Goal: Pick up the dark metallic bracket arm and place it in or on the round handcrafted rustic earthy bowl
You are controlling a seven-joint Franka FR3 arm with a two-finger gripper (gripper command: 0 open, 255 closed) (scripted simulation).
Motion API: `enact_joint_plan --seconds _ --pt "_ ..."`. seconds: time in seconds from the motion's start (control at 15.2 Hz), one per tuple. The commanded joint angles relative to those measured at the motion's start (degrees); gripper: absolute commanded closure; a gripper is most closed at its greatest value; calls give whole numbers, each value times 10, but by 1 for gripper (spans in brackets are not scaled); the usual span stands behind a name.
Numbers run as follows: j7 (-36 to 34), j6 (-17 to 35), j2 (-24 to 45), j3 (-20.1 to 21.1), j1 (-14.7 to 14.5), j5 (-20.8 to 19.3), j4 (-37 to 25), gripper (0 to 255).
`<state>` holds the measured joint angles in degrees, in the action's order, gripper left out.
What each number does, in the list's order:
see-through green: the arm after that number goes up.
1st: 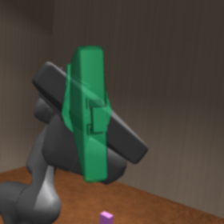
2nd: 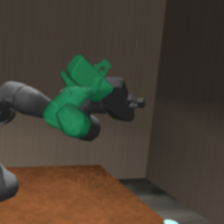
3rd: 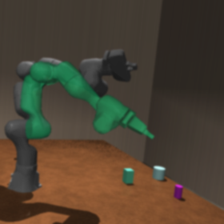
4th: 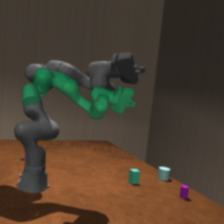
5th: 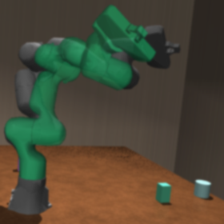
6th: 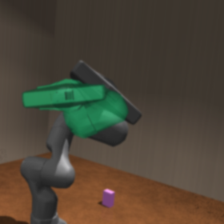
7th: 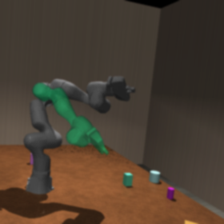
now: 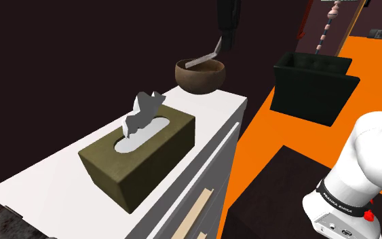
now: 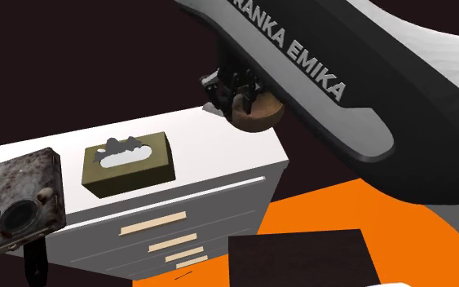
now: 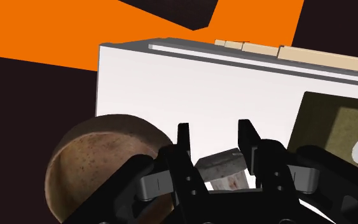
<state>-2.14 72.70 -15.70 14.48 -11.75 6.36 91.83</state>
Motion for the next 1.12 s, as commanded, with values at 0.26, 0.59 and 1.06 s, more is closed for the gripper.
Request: enact_joint_plan --seconds 0.26,0.59,1.06 --pt "70 -3 53 -41 27 -26 -51 255" --pt "128 -10 111 -71 51 -43 -113 255" --pt "132 52 81 -73 52 -40 -20 255"
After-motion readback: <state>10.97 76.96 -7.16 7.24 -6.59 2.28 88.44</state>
